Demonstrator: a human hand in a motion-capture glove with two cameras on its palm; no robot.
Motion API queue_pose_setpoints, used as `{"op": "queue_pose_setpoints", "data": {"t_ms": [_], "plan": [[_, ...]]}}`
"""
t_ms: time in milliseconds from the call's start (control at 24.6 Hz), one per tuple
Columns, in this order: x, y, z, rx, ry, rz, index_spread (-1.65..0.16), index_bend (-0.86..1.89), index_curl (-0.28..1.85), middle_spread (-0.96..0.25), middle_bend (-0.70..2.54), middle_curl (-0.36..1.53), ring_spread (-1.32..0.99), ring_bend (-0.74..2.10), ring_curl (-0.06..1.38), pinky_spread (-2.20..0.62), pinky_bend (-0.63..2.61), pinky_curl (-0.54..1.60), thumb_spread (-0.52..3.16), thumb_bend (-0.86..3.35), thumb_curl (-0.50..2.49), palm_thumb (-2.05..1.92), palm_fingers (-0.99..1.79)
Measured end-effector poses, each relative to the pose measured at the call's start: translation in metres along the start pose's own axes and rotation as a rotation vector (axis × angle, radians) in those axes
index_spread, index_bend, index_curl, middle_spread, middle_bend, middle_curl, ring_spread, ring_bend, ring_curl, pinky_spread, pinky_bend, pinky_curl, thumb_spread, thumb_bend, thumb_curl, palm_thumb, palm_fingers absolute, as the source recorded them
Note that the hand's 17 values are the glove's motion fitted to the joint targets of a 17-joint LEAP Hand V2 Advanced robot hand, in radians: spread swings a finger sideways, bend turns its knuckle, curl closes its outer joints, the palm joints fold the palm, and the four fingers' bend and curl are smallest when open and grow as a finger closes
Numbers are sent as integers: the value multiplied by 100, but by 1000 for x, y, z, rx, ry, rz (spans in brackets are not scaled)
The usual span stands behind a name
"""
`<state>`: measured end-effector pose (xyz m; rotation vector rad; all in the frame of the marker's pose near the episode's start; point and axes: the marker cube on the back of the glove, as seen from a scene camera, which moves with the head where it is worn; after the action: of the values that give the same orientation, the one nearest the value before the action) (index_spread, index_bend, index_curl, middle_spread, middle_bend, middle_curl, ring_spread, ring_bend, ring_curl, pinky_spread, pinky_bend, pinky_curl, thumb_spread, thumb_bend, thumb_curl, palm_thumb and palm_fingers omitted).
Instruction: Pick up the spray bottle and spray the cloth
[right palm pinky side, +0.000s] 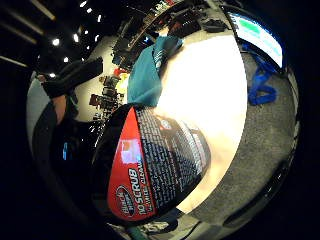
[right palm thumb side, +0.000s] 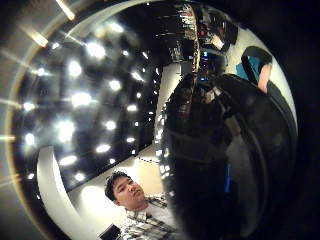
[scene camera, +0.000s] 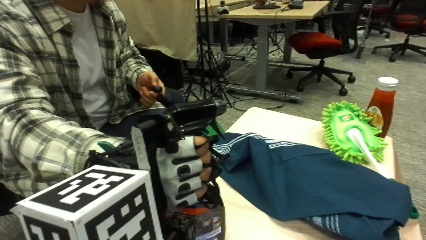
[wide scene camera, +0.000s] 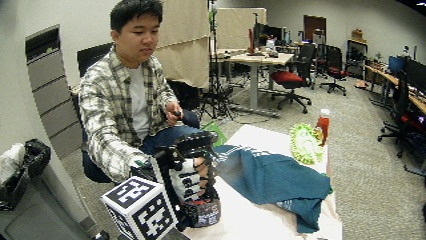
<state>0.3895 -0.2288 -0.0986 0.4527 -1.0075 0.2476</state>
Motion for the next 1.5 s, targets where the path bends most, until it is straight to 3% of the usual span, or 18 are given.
{"op": "queue_pose_setpoints", "data": {"t_ms": [609, 1501], "plan": [[-2, -7, 4, 66, 65, 42, -24, 39, 51, -13, 59, 52, -22, 57, 45, -16, 31, 38, 25, -2, 68, 104, 136], [-80, -37, 88, -271, 500, 115, -23, 41, 56, -13, 63, 54, -22, 59, 48, -17, 35, 41, 14, -3, 74, 104, 133]]}}
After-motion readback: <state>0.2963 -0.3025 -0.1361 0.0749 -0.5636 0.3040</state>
